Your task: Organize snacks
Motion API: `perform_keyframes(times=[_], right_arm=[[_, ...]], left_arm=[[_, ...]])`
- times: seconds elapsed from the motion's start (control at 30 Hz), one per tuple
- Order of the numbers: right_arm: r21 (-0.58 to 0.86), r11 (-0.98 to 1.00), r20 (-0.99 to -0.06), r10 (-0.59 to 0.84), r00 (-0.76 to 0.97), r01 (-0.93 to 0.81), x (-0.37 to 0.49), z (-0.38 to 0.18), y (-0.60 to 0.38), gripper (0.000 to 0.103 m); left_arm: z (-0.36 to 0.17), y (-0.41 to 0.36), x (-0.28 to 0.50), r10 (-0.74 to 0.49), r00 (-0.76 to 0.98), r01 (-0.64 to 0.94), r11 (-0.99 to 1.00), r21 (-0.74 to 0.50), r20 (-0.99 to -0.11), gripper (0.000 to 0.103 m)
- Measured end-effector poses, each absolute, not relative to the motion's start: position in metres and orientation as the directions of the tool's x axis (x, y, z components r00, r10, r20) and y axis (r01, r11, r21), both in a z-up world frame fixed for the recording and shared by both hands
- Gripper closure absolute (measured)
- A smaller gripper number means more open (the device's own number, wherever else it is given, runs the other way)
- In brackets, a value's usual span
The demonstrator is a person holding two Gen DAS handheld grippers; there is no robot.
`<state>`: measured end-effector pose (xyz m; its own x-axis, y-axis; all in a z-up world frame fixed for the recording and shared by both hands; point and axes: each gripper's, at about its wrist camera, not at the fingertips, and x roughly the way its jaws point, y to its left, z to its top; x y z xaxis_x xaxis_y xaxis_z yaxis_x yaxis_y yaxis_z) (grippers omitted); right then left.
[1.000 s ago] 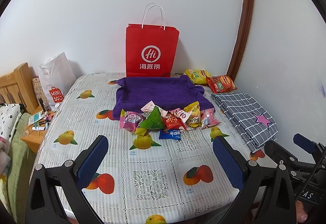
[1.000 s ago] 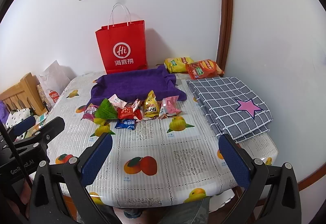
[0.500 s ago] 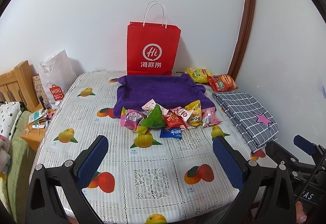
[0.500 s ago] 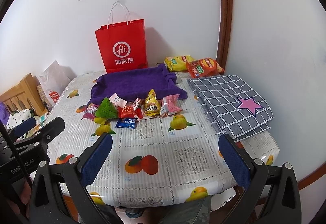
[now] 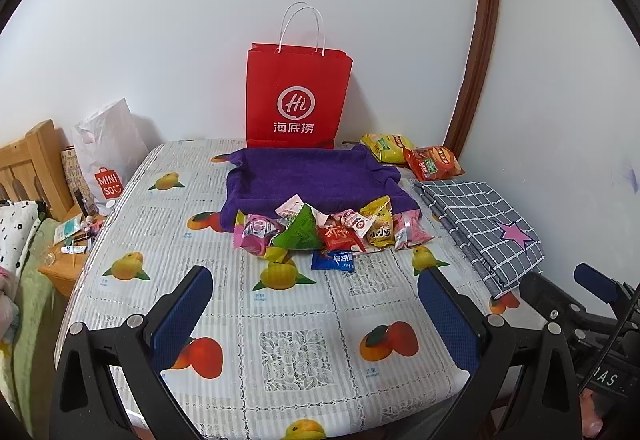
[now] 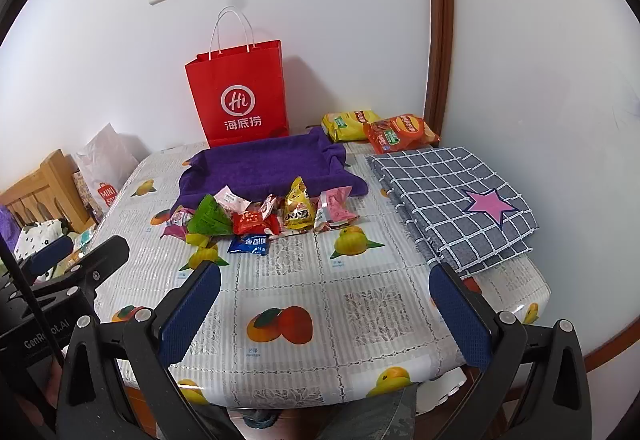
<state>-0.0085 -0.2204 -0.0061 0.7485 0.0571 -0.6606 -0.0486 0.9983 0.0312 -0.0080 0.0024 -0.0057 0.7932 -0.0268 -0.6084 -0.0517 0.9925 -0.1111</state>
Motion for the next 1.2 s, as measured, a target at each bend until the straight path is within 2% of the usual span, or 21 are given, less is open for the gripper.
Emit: perform_keyframes(times=[0.63, 0.8, 1.0, 1.13, 1.2], right_arm=[[0.03, 0.998, -0.636, 0.062, 0.769, -0.056, 0.017, -0.001, -0.208, 0.0], [0.039, 0.998, -0.639, 0.063, 0.767, -0.049, 0.032, -0.005, -0.207, 0.0], [0.094, 0.995, -0.67, 0.085, 0.737, -0.029, 0.056, -0.021, -0.212, 0.0], [0.073, 0.996, -0.709, 0.081, 0.7, -0.042, 0.076, -0.043, -0.209, 0.0], [0.055, 0.997, -0.738, 0.078, 0.67, -0.056, 0.087, -0.054, -0.206, 0.007]], left_arm=[[-0.014, 0.019, 0.023, -0.053, 0.762, -0.056, 0.988, -0.146, -0.646, 0.0], [-0.016, 0.027, 0.035, -0.012, 0.768, -0.096, 0.986, -0.134, -0.64, 0.002], [-0.026, 0.036, 0.055, 0.011, 0.76, -0.11, 0.988, -0.112, -0.649, 0.002], [-0.043, 0.044, 0.075, 0.021, 0.741, -0.128, 0.985, -0.112, -0.671, 0.002], [-0.054, 0.049, 0.086, 0.026, 0.72, -0.144, 0.983, -0.113, -0.693, 0.004]])
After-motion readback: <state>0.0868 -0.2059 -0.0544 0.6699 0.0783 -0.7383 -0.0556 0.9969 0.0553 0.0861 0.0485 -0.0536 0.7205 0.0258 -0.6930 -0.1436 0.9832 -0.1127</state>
